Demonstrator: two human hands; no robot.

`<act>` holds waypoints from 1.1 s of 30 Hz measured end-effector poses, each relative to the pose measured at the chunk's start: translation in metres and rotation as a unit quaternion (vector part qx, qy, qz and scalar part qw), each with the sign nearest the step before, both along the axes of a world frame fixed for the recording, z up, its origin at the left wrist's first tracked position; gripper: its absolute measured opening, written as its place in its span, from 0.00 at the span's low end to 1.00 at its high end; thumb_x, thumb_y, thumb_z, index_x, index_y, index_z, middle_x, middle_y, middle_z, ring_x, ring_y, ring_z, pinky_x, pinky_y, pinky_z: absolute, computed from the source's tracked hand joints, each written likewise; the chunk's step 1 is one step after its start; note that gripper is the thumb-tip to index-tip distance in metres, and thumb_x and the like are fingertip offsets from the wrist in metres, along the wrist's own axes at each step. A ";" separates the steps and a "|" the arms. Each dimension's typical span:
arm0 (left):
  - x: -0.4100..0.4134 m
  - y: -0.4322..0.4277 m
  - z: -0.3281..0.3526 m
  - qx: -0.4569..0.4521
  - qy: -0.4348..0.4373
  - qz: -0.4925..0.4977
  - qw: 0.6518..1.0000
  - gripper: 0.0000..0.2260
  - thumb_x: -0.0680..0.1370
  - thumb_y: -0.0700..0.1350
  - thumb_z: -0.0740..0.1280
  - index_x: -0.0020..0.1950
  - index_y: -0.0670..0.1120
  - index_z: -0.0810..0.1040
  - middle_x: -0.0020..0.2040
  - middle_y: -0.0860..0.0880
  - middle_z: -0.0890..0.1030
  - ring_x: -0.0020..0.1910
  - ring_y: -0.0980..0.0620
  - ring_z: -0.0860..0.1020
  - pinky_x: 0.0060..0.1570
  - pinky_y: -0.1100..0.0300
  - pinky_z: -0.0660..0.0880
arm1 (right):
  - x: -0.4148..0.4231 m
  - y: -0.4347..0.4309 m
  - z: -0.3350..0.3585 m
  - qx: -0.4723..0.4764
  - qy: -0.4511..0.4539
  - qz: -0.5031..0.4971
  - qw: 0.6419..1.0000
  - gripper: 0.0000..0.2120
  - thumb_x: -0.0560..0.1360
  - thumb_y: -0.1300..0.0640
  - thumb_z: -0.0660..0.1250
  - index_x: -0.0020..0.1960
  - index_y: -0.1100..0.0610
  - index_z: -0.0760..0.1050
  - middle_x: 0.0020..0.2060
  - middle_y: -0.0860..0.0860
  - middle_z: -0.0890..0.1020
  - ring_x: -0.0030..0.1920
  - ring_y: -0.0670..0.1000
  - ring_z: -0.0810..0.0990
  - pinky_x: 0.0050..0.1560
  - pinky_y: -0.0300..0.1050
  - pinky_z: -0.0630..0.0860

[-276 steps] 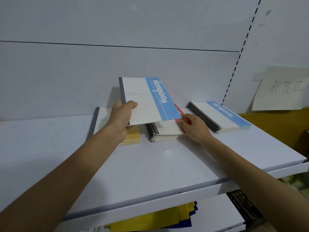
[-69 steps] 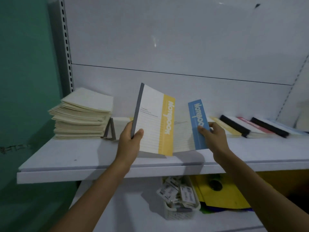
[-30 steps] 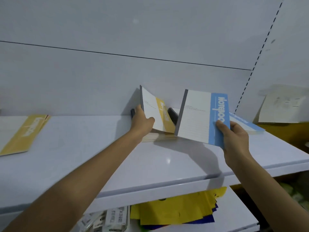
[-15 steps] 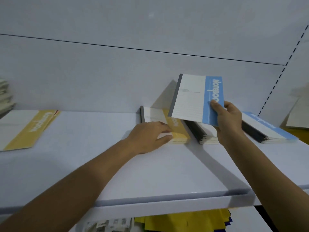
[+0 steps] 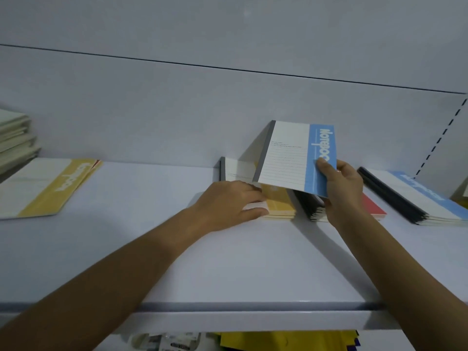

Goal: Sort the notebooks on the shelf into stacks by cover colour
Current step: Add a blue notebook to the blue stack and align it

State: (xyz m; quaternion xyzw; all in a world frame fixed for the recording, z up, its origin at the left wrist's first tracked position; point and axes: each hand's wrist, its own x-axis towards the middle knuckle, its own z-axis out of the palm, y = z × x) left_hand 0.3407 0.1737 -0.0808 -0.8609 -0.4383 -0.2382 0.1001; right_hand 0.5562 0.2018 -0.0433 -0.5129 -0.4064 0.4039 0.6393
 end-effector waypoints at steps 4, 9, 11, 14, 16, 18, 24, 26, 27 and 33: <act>0.003 -0.005 0.013 0.050 -0.082 0.068 0.993 0.22 0.78 0.56 0.50 0.59 0.51 0.79 0.49 0.50 0.83 0.48 0.47 0.80 0.41 0.53 0.77 | 0.011 0.002 0.010 0.012 -0.009 0.010 1.000 0.14 0.76 0.51 0.68 0.58 0.55 0.72 0.50 0.51 0.80 0.48 0.49 0.79 0.55 0.49 0.78; 0.041 0.005 0.041 -0.053 -0.363 0.117 0.923 0.18 0.80 0.54 0.51 0.62 0.52 0.76 0.45 0.55 0.84 0.43 0.55 0.82 0.47 0.53 0.78 | 0.046 0.001 0.019 0.029 0.008 0.053 0.998 0.11 0.75 0.51 0.69 0.54 0.54 0.73 0.48 0.52 0.82 0.47 0.50 0.81 0.52 0.49 0.79; 0.076 0.009 0.053 -0.113 -0.455 0.088 0.879 0.12 0.81 0.53 0.56 0.54 0.54 0.78 0.43 0.53 0.84 0.41 0.54 0.82 0.46 0.52 0.79 | 0.067 0.000 0.020 0.034 0.024 0.065 0.997 0.09 0.75 0.52 0.69 0.51 0.54 0.73 0.46 0.52 0.83 0.43 0.48 0.83 0.46 0.47 0.81; 0.136 0.017 0.063 -0.177 -0.524 0.055 0.832 0.10 0.80 0.50 0.61 0.57 0.51 0.79 0.49 0.51 0.83 0.47 0.51 0.82 0.45 0.58 0.79 | 0.111 -0.002 0.022 0.033 0.014 0.057 0.998 0.09 0.75 0.51 0.69 0.50 0.53 0.73 0.44 0.51 0.83 0.43 0.50 0.83 0.45 0.48 0.81; 0.174 0.025 0.064 -0.195 -0.532 0.056 0.822 0.14 0.79 0.49 0.63 0.64 0.49 0.75 0.54 0.49 0.82 0.50 0.50 0.81 0.46 0.58 0.79 | 0.147 0.000 0.021 0.033 0.006 0.039 0.999 0.09 0.75 0.51 0.69 0.51 0.53 0.74 0.44 0.50 0.83 0.45 0.52 0.82 0.49 0.51 0.81; 0.209 0.031 0.064 -0.207 -0.546 0.053 0.810 0.14 0.79 0.49 0.63 0.64 0.50 0.72 0.52 0.48 0.82 0.47 0.50 0.82 0.42 0.58 0.78 | 0.188 0.002 0.022 0.039 0.004 0.016 0.999 0.07 0.75 0.51 0.69 0.48 0.52 0.74 0.44 0.51 0.83 0.45 0.53 0.82 0.50 0.51 0.80; 0.307 0.042 0.062 -0.313 -0.525 0.007 0.791 0.14 0.78 0.44 0.66 0.63 0.45 0.75 0.48 0.48 0.83 0.37 0.58 0.80 0.30 0.66 0.75 | 0.294 0.016 0.020 -0.004 -0.028 0.036 0.999 0.07 0.75 0.52 0.69 0.49 0.54 0.75 0.46 0.53 0.83 0.46 0.54 0.81 0.50 0.52 0.80; 0.331 0.048 0.057 -0.316 -0.512 0.012 0.799 0.13 0.78 0.41 0.67 0.62 0.43 0.76 0.43 0.50 0.83 0.32 0.58 0.79 0.30 0.66 0.75 | 0.317 0.027 0.015 -0.033 -0.072 0.030 0.996 0.07 0.75 0.52 0.70 0.49 0.54 0.76 0.48 0.54 0.83 0.45 0.53 0.81 0.48 0.50 0.80; 0.340 0.052 0.053 -0.315 -0.502 0.026 0.805 0.12 0.78 0.41 0.67 0.61 0.43 0.76 0.43 0.50 0.83 0.32 0.57 0.80 0.30 0.65 0.76 | 0.324 0.033 0.012 -0.041 -0.100 0.025 0.994 0.08 0.75 0.53 0.70 0.51 0.55 0.76 0.47 0.54 0.82 0.43 0.51 0.80 0.44 0.46 0.79; 0.361 0.067 0.027 -0.242 -0.356 0.145 0.891 0.09 0.76 0.45 0.67 0.55 0.45 0.80 0.31 0.54 0.77 0.32 0.54 0.75 0.31 0.62 0.68 | 0.342 0.068 -0.013 -0.087 -0.353 0.004 0.931 0.14 0.74 0.46 0.68 0.53 0.54 0.76 0.44 0.50 0.80 0.42 0.51 0.79 0.39 0.45 0.75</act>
